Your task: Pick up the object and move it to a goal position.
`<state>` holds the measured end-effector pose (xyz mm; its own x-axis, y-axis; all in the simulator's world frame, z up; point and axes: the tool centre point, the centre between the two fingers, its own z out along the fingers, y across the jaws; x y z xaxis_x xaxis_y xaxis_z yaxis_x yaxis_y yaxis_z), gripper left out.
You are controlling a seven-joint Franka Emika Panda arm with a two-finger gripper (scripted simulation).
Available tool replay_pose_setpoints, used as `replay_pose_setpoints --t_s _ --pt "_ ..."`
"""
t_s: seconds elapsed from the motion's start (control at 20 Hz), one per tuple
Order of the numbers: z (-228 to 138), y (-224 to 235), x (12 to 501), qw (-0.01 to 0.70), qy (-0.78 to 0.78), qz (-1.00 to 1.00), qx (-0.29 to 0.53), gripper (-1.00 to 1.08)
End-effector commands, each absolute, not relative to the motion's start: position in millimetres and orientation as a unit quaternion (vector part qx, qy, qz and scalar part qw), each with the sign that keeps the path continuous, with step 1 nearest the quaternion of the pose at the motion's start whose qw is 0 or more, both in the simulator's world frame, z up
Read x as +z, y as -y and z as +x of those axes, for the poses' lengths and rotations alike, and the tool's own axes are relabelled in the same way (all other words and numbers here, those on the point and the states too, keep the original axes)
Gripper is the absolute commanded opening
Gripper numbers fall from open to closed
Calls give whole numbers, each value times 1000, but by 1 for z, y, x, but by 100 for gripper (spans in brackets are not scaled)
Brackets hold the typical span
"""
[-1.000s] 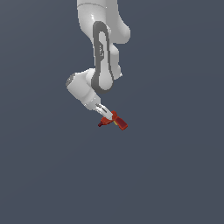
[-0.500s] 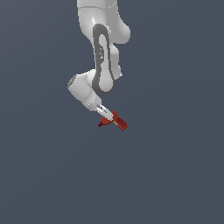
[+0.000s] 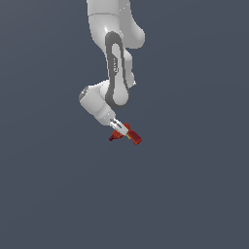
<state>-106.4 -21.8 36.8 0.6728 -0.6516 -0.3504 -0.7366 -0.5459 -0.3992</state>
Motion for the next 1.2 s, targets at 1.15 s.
replay_pose_setpoints --t_s 1.15 --pt "-55 68 62 261 -397 -876 81 -100"
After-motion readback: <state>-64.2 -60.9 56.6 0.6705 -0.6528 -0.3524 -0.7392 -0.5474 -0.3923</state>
